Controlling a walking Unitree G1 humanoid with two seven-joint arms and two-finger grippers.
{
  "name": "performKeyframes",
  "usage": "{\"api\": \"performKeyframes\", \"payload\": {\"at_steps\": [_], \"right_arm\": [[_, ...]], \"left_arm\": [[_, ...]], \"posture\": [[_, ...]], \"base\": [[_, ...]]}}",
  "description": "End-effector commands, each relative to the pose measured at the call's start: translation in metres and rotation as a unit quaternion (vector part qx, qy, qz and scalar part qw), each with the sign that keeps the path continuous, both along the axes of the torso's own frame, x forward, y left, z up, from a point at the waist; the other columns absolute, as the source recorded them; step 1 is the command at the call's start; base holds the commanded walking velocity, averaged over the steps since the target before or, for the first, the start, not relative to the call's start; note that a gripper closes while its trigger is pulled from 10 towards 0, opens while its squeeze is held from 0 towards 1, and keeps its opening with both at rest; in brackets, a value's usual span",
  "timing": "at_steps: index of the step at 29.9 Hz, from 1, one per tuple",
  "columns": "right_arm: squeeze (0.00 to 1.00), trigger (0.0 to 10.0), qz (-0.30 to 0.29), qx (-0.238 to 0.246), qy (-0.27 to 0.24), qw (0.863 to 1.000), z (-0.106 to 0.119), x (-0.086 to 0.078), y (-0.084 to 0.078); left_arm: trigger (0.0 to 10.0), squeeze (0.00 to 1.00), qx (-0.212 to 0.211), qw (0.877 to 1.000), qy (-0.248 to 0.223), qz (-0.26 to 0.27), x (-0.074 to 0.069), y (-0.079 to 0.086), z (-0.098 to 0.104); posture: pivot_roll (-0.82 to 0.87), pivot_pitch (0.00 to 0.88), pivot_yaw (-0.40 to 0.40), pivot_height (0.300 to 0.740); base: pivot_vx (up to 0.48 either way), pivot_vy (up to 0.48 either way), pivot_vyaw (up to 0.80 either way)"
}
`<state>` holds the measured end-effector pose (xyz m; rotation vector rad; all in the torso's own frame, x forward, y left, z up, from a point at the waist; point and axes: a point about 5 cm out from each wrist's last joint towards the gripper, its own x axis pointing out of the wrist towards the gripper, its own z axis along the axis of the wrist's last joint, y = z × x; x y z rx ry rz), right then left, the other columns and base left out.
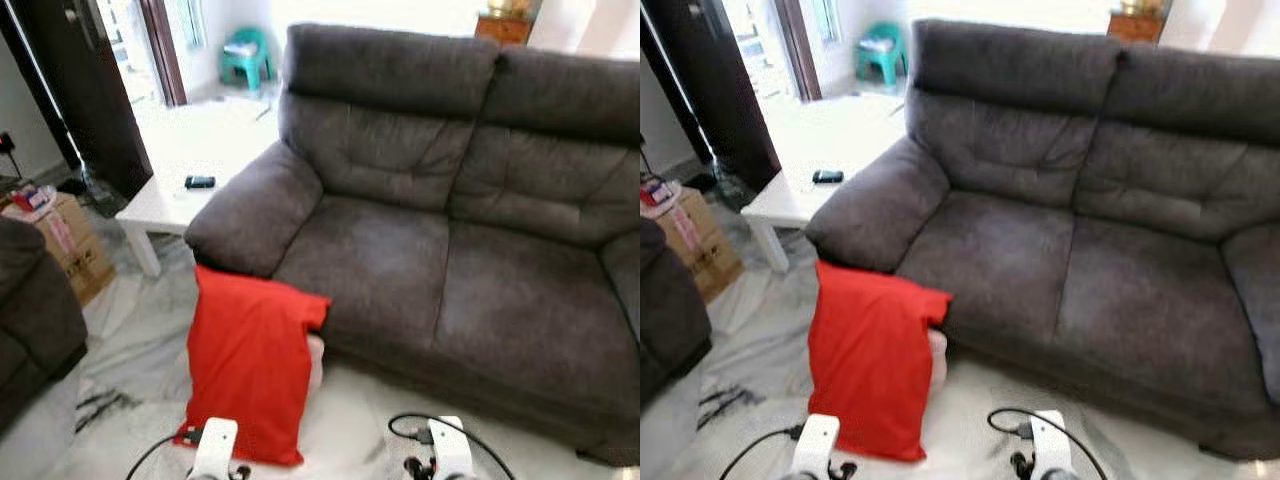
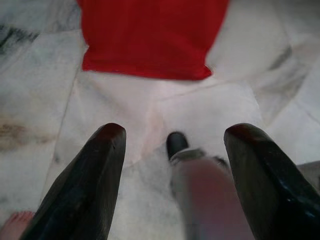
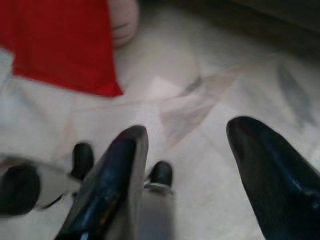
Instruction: Move the pillow to the sofa from floor
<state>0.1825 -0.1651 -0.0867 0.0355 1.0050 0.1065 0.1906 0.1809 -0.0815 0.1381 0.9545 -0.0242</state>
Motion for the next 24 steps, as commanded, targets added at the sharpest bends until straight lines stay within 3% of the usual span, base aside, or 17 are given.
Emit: {"api": "performKeyframes", "payload": {"at_steps": [1, 22, 24], "right_arm": [[0.0, 10.0, 0.003, 0.003, -0.003, 1.0, 0.0014, 0.0036, 0.0036], [0.0, 10.0, 0.022, -0.007, -0.007, 1.0, 0.0023, 0.005, 0.0025], [0.0, 10.0, 0.029, -0.009, -0.011, 0.999, 0.0028, 0.0057, 0.0025]], "left_arm": [[10.0, 0.0, 0.001, 1.0, -0.001, 0.005, 0.0013, 0.001, 0.0007], [10.0, 0.0, -0.001, 1.0, -0.001, 0.005, 0.0014, 0.0001, 0.0006], [10.0, 0.0, 0.0, 1.0, -0.001, 0.006, 0.0014, 0.0, 0.0006]], "posture": [[-0.03, 0.0, -0.042, 0.74], [-0.02, 0.0, -0.046, 0.74], [-0.02, 0.0, -0.046, 0.74]], "base": [[0.334, 0.0, 0.0], [0.336, 0.0, 0.0], [0.326, 0.0, 0.8]]}}
